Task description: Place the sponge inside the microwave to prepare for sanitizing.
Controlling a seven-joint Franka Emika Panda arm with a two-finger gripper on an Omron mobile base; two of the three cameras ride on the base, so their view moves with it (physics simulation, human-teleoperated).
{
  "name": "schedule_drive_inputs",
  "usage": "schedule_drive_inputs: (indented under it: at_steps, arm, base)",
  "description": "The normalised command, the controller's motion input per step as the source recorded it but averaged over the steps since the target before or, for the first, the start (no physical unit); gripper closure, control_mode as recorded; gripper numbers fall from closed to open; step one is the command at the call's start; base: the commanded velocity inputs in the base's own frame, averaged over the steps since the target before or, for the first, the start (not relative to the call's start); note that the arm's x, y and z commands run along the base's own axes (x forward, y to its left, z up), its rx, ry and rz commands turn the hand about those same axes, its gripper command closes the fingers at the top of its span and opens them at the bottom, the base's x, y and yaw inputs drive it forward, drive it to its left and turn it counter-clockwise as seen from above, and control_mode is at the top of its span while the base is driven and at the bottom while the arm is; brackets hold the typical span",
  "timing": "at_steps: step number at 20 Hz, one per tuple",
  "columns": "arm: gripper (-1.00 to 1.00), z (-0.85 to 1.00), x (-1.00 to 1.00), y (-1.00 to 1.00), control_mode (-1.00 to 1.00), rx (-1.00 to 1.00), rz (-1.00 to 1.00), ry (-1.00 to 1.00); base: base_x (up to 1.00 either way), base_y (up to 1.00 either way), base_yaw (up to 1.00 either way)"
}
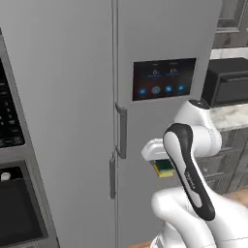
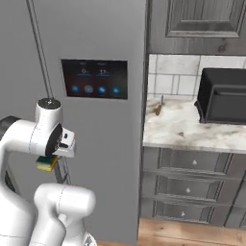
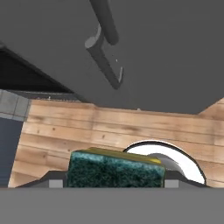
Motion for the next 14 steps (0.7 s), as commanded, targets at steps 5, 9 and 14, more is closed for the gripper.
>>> schedule_drive_inputs:
  at_steps: [5, 9, 14]
  arm:
    - [1.00, 0.00, 0.00, 0.00, 1.00, 0.00, 0.00, 0.00]
    - [1.00, 0.00, 0.00, 0.00, 1.00, 0.00, 0.00, 0.00]
    - [1.00, 0.00, 0.00, 0.00, 1.00, 0.00, 0.00, 0.00]
  base:
    - [-0.27, 0.85, 0.00]
    - [-0.11, 0.88, 0.00]
    - [-0.11, 0.88, 0.01]
